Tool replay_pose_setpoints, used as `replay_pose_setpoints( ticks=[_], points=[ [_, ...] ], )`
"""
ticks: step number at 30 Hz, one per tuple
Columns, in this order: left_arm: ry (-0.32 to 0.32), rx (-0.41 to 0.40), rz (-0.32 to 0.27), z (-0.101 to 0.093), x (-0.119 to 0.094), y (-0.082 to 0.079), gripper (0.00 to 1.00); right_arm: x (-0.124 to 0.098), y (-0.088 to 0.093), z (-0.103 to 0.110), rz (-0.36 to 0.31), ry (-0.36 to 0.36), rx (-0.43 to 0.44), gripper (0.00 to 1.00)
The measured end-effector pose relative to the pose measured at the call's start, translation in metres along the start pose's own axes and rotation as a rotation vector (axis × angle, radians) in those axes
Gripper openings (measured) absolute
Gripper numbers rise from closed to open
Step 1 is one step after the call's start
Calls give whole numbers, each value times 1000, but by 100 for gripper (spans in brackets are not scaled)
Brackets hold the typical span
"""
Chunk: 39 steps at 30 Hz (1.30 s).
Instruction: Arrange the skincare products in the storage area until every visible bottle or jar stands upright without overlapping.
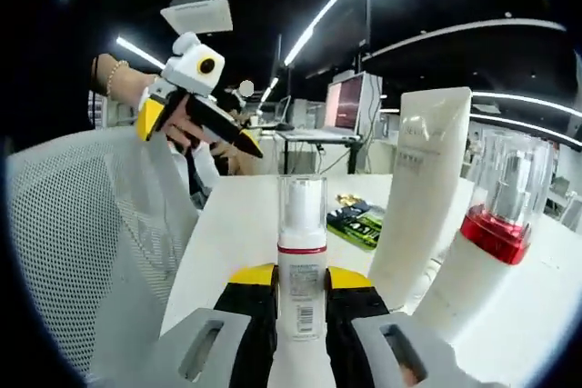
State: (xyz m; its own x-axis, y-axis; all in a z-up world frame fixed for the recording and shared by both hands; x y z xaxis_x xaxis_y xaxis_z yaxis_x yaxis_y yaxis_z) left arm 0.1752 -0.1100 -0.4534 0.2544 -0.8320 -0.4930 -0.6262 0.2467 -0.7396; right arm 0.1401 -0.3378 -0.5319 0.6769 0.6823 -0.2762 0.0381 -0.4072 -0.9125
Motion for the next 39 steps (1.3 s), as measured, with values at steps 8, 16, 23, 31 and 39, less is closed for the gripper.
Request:
replay_pose_setpoints(
  ticks=[8, 16, 23, 31, 39],
  points=[
    [15, 3, 15, -3, 3, 3, 98, -9, 3, 1, 37, -4, 14, 10],
    [25, -1, 21, -4, 4, 3, 98, -14, 15, 6, 112, -27, 22, 9],
    [33, -13, 22, -4, 4, 3, 97, -9, 22, 7, 164, -47, 33, 9],
    [35, -30, 10, 0, 3, 2, 97, -4, 30, -3, 185, -74, 7, 9],
    [39, -39, 11, 1, 5, 2, 96, 0, 30, -12, 199, -83, -7, 9]
  ],
)
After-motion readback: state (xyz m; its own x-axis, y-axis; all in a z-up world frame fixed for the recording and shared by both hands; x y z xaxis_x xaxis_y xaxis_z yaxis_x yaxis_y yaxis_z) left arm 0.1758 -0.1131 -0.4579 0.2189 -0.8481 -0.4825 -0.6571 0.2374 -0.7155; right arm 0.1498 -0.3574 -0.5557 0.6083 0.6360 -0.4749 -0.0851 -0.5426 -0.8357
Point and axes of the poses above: the point that each gripper's makers call its tool centre point, and the gripper's own axes: x roughly forward along the fingers, z roughly to its left, y roughly out of its underside, the point moved 8 cm from there along -x, roughly backward along the fingers, and after that the axes turned 15 degrees about -x, right-handed, at the moved point
